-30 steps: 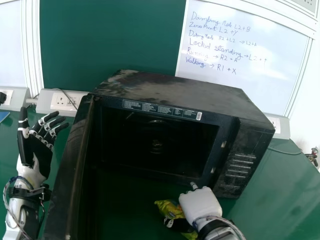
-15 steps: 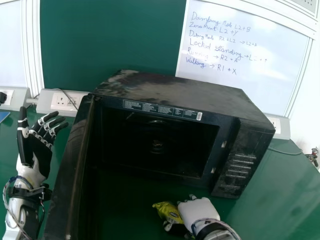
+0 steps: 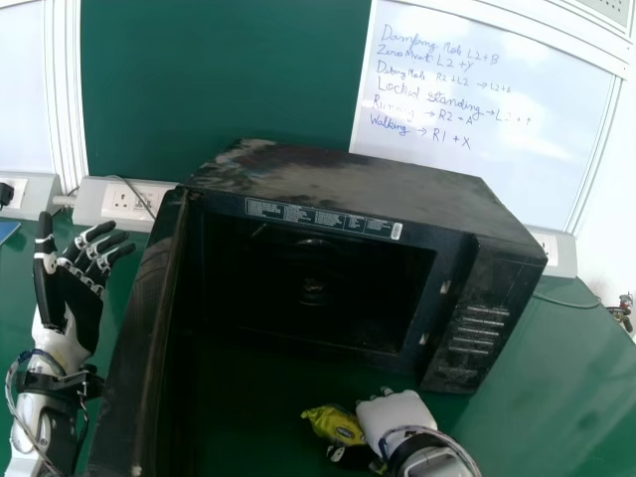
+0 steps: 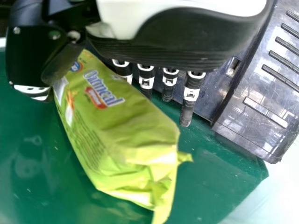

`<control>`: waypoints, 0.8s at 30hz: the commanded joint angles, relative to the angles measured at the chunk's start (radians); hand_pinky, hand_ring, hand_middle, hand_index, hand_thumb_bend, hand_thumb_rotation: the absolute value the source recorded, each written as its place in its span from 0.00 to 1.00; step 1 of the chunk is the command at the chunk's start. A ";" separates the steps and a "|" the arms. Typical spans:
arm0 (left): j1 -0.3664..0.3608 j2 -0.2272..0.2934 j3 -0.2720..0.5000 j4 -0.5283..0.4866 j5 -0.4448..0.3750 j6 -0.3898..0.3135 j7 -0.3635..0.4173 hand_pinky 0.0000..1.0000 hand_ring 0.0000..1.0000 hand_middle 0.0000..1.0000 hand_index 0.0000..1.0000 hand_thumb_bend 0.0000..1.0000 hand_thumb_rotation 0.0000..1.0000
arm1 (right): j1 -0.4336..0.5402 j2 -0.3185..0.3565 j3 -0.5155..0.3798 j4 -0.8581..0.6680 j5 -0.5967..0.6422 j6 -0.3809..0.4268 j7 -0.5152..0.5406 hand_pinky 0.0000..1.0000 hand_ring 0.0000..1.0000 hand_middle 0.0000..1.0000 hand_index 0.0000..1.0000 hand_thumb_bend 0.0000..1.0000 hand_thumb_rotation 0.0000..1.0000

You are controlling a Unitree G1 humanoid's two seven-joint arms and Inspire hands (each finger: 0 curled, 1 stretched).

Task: Put biscuit inside oven

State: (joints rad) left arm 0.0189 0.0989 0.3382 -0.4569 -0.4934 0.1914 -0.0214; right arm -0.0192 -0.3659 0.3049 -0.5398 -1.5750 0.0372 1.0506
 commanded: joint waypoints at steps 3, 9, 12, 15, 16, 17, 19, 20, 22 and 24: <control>-0.014 0.007 -0.004 -0.006 0.003 0.004 0.005 0.67 0.64 0.63 0.63 0.92 0.48 | -0.011 -0.032 0.017 0.044 -0.020 -0.025 0.077 0.78 0.89 0.93 0.89 0.79 0.24; -0.017 0.008 -0.002 -0.006 -0.005 0.009 0.005 0.66 0.63 0.62 0.62 0.91 0.48 | -0.018 -0.055 0.021 0.044 -0.003 -0.045 0.089 0.81 0.89 0.92 0.88 0.80 0.27; -0.016 0.009 -0.003 -0.010 -0.003 0.012 0.007 0.66 0.63 0.62 0.63 0.91 0.48 | -0.015 -0.055 0.020 0.046 -0.001 -0.044 0.087 0.83 0.91 0.93 0.88 0.82 0.24; -0.015 0.006 -0.002 -0.009 -0.004 0.009 0.006 0.66 0.64 0.62 0.62 0.91 0.48 | -0.018 -0.049 0.021 0.053 -0.003 -0.038 0.093 0.86 0.93 0.95 0.88 0.82 0.25; -0.016 0.005 -0.001 -0.007 -0.004 0.008 0.007 0.66 0.63 0.62 0.62 0.91 0.48 | -0.018 -0.047 0.020 0.054 -0.004 -0.035 0.091 0.87 0.94 0.96 0.88 0.82 0.25; -0.015 0.006 -0.001 -0.005 -0.002 0.007 0.007 0.66 0.63 0.62 0.63 0.91 0.48 | -0.017 -0.046 0.020 0.055 -0.006 -0.032 0.089 0.88 0.94 0.96 0.90 0.80 0.28; -0.015 0.007 -0.001 -0.001 0.001 0.002 0.004 0.66 0.63 0.62 0.63 0.91 0.49 | -0.020 -0.049 0.021 0.058 -0.002 -0.035 0.095 0.89 0.95 0.97 0.91 0.80 0.29; -0.015 0.006 -0.001 0.000 0.000 0.002 0.004 0.66 0.63 0.62 0.63 0.91 0.49 | -0.021 -0.051 0.022 0.062 -0.001 -0.036 0.093 0.89 0.95 0.96 0.91 0.81 0.30; -0.015 0.006 0.002 -0.003 -0.005 0.006 0.005 0.66 0.63 0.62 0.63 0.92 0.48 | -0.019 -0.050 0.025 0.065 -0.009 -0.036 0.088 0.90 0.95 0.96 0.91 0.81 0.31; -0.015 0.007 0.004 -0.005 -0.009 0.010 0.007 0.66 0.63 0.62 0.63 0.92 0.48 | -0.022 -0.052 0.032 0.069 -0.018 -0.039 0.087 0.91 0.95 0.96 0.91 0.80 0.30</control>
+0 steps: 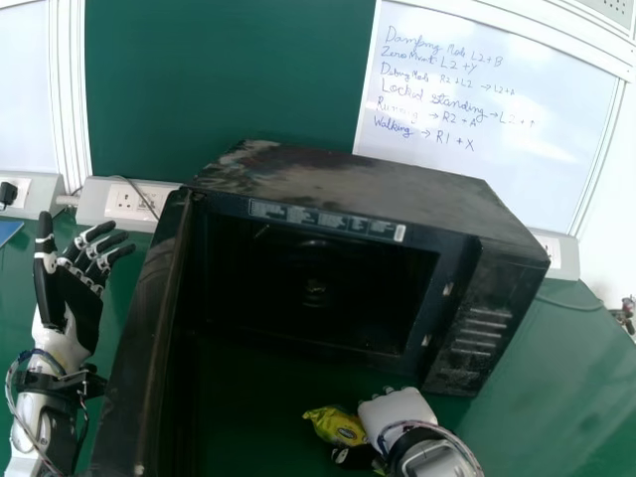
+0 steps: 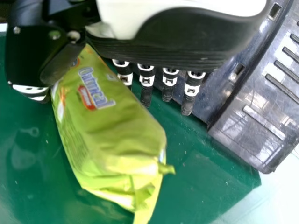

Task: Put biscuit inside oven

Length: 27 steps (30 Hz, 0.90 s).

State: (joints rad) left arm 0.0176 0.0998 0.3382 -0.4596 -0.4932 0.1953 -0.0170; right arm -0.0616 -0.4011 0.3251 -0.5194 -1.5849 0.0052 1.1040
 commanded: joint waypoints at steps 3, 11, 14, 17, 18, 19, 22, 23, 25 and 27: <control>-0.010 0.009 0.005 0.003 -0.006 -0.004 -0.008 0.67 0.64 0.62 0.63 0.91 0.48 | 0.018 -0.030 0.021 0.055 -0.009 -0.022 0.027 0.89 0.93 0.95 0.90 0.78 0.30; -0.006 0.012 0.017 0.014 -0.015 -0.010 -0.022 0.69 0.65 0.63 0.64 0.93 0.47 | 0.012 -0.030 0.047 0.086 -0.036 -0.020 0.018 0.85 0.91 0.94 0.89 0.76 0.28; -0.003 0.018 0.017 0.017 -0.013 -0.014 -0.033 0.69 0.65 0.63 0.63 0.92 0.48 | 0.005 -0.021 0.052 0.099 -0.040 -0.012 0.028 0.80 0.88 0.93 0.88 0.76 0.27; -0.007 0.016 0.019 0.015 -0.018 -0.007 -0.029 0.68 0.65 0.63 0.63 0.91 0.48 | 0.001 -0.020 0.057 0.107 -0.034 -0.009 0.023 0.74 0.85 0.90 0.86 0.75 0.25; -0.008 0.016 0.018 0.012 -0.016 -0.006 -0.026 0.68 0.65 0.63 0.63 0.90 0.48 | -0.001 -0.021 0.059 0.108 -0.032 -0.010 0.023 0.72 0.84 0.90 0.85 0.75 0.24; -0.009 0.015 0.017 0.012 -0.013 -0.007 -0.024 0.67 0.64 0.63 0.63 0.91 0.48 | -0.003 -0.022 0.059 0.109 -0.028 -0.009 0.024 0.70 0.83 0.89 0.84 0.78 0.24; -0.013 0.012 0.014 0.010 -0.005 -0.007 -0.015 0.65 0.63 0.62 0.63 0.91 0.48 | -0.008 -0.025 0.063 0.113 -0.023 -0.011 0.028 0.68 0.82 0.88 0.83 0.81 0.23; -0.014 0.011 0.013 0.008 -0.005 -0.004 -0.011 0.65 0.62 0.61 0.63 0.92 0.48 | -0.007 -0.024 0.062 0.113 -0.022 -0.008 0.027 0.70 0.84 0.89 0.83 0.81 0.23; -0.013 0.010 0.014 0.008 -0.015 -0.001 -0.013 0.65 0.62 0.61 0.63 0.92 0.48 | -0.004 -0.021 0.060 0.113 -0.020 -0.001 0.024 0.73 0.85 0.90 0.84 0.79 0.22; -0.013 0.010 0.015 0.007 -0.021 0.000 -0.013 0.65 0.62 0.61 0.63 0.91 0.47 | -0.004 -0.022 0.059 0.111 -0.018 0.001 0.025 0.73 0.86 0.90 0.85 0.79 0.23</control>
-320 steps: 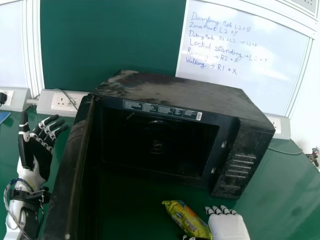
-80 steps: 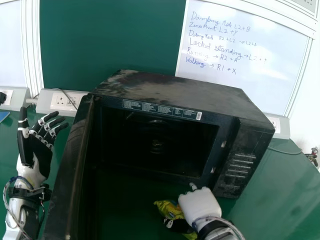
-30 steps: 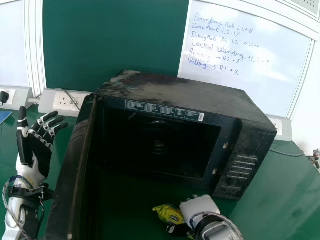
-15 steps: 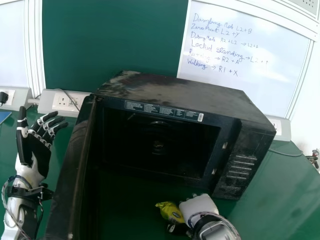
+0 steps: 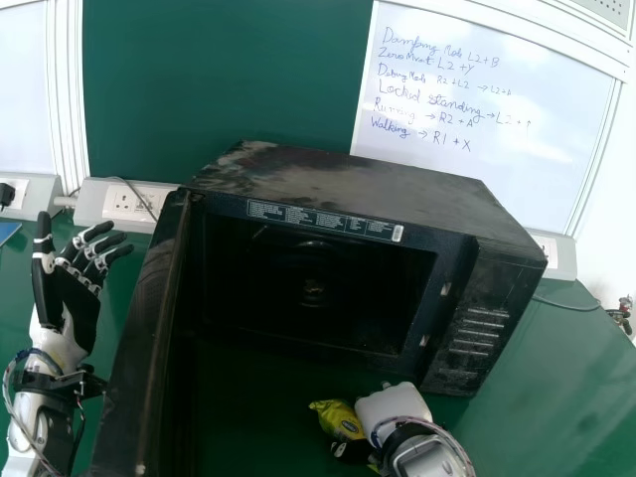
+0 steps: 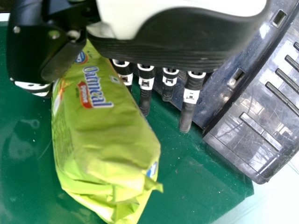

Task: Put biscuit inside oven

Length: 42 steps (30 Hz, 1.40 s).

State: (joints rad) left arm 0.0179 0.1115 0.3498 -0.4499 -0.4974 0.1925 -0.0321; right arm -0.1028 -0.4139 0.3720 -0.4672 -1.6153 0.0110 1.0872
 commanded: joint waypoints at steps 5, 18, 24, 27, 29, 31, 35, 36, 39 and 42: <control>-0.010 0.000 0.000 -0.007 -0.012 -0.001 0.001 0.64 0.62 0.61 0.62 0.89 0.48 | 0.036 -0.010 0.010 0.055 0.023 -0.002 0.047 0.71 0.84 0.89 0.84 0.81 0.22; -0.010 0.002 -0.001 -0.008 -0.014 0.000 0.000 0.65 0.62 0.61 0.62 0.90 0.48 | 0.041 -0.015 0.011 0.058 0.020 0.005 0.025 0.56 0.73 0.81 0.73 0.71 0.18; -0.014 -0.003 -0.004 -0.008 -0.010 -0.002 0.007 0.65 0.62 0.61 0.62 0.89 0.48 | 0.042 -0.002 -0.010 0.068 0.074 0.030 0.016 0.50 0.60 0.66 0.63 0.71 0.14; -0.014 -0.003 -0.004 -0.011 -0.010 0.000 0.011 0.65 0.62 0.61 0.62 0.89 0.48 | 0.049 0.000 -0.015 0.062 0.089 0.044 0.007 0.43 0.53 0.62 0.63 0.71 0.11; -0.015 -0.004 -0.005 -0.016 -0.012 0.003 0.014 0.65 0.62 0.61 0.62 0.87 0.48 | 0.053 0.003 -0.017 0.058 0.091 0.053 0.000 0.44 0.56 0.63 0.63 0.70 0.09; -0.015 -0.003 -0.007 -0.021 -0.014 0.004 0.014 0.64 0.62 0.61 0.62 0.87 0.48 | 0.051 0.002 -0.014 0.060 0.089 0.055 0.004 0.45 0.58 0.66 0.65 0.68 0.11; -0.015 0.000 -0.011 -0.027 -0.010 0.006 0.016 0.63 0.62 0.61 0.61 0.85 0.49 | 0.050 0.004 -0.011 0.060 0.087 0.064 0.006 0.42 0.55 0.64 0.64 0.69 0.10; -0.015 0.001 -0.011 -0.029 -0.010 0.009 0.017 0.63 0.61 0.60 0.61 0.84 0.49 | 0.052 0.006 -0.013 0.060 0.089 0.068 0.004 0.42 0.55 0.65 0.64 0.69 0.11; -0.017 -0.002 -0.011 -0.032 -0.010 0.013 0.025 0.63 0.61 0.60 0.62 0.85 0.49 | 0.049 0.003 -0.009 0.061 0.089 0.066 0.007 0.44 0.57 0.66 0.66 0.69 0.11; -0.018 -0.001 -0.012 -0.032 -0.011 0.008 0.022 0.63 0.62 0.60 0.61 0.84 0.49 | 0.045 0.002 -0.007 0.061 0.090 0.067 0.010 0.49 0.59 0.67 0.65 0.68 0.12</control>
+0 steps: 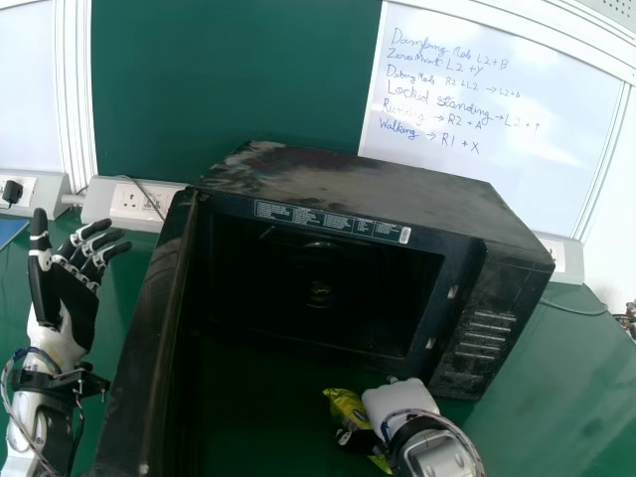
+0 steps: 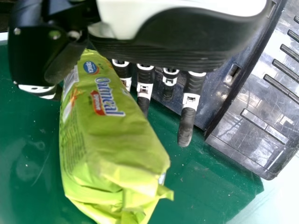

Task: Put biscuit inside oven

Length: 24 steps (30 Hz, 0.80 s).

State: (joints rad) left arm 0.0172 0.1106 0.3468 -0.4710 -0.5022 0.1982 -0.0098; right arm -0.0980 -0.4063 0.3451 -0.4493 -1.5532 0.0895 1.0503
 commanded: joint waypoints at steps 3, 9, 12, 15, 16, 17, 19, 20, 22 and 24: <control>-0.016 0.001 -0.009 -0.009 -0.007 0.002 -0.003 0.64 0.63 0.61 0.62 0.84 0.49 | 0.042 -0.006 0.016 0.043 0.040 -0.011 0.031 0.46 0.57 0.65 0.66 0.69 0.10; -0.020 0.000 -0.010 -0.006 -0.008 0.006 -0.001 0.64 0.63 0.62 0.62 0.86 0.49 | 0.059 0.004 -0.007 0.040 0.078 0.001 -0.087 0.49 0.56 0.62 0.52 0.56 0.11; -0.023 -0.003 -0.012 -0.012 -0.009 0.010 0.006 0.64 0.62 0.61 0.62 0.87 0.48 | 0.049 0.005 -0.009 0.039 0.081 0.003 -0.118 0.42 0.50 0.50 0.50 0.53 0.04; -0.022 -0.004 -0.014 -0.017 -0.005 0.007 0.006 0.63 0.62 0.61 0.62 0.83 0.49 | 0.043 0.007 -0.015 0.031 0.089 0.009 -0.121 0.35 0.45 0.43 0.52 0.53 0.00; -0.021 -0.004 -0.014 -0.019 -0.007 0.008 0.006 0.63 0.62 0.61 0.62 0.83 0.49 | 0.044 0.009 -0.018 0.026 0.093 0.012 -0.124 0.36 0.45 0.43 0.52 0.53 0.00; -0.020 -0.002 -0.014 -0.017 -0.006 0.005 0.001 0.63 0.62 0.61 0.62 0.83 0.49 | 0.045 0.011 -0.021 0.022 0.097 0.016 -0.126 0.35 0.45 0.42 0.52 0.53 0.00; -0.018 -0.002 -0.014 -0.019 -0.003 0.005 0.003 0.63 0.62 0.61 0.62 0.81 0.50 | 0.044 0.009 -0.024 0.013 0.103 0.019 -0.124 0.34 0.44 0.43 0.51 0.53 0.00; -0.019 -0.004 -0.011 -0.018 -0.011 0.006 0.001 0.63 0.62 0.61 0.62 0.83 0.50 | 0.042 0.010 -0.023 0.008 0.102 0.022 -0.119 0.31 0.42 0.42 0.51 0.53 0.00; -0.018 -0.002 -0.010 -0.015 -0.013 0.005 -0.003 0.64 0.62 0.61 0.62 0.83 0.50 | 0.044 0.017 -0.025 0.001 0.100 0.030 -0.127 0.33 0.42 0.42 0.51 0.53 0.00; -0.018 -0.003 -0.009 -0.016 -0.014 0.006 -0.001 0.64 0.62 0.61 0.62 0.83 0.49 | 0.047 0.021 -0.025 -0.004 0.100 0.033 -0.143 0.32 0.42 0.42 0.51 0.53 0.00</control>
State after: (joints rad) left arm 0.0106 0.1087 0.3443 -0.4784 -0.5037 0.2000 -0.0093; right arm -0.0614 -0.3922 0.3164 -0.4527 -1.4707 0.1236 0.9084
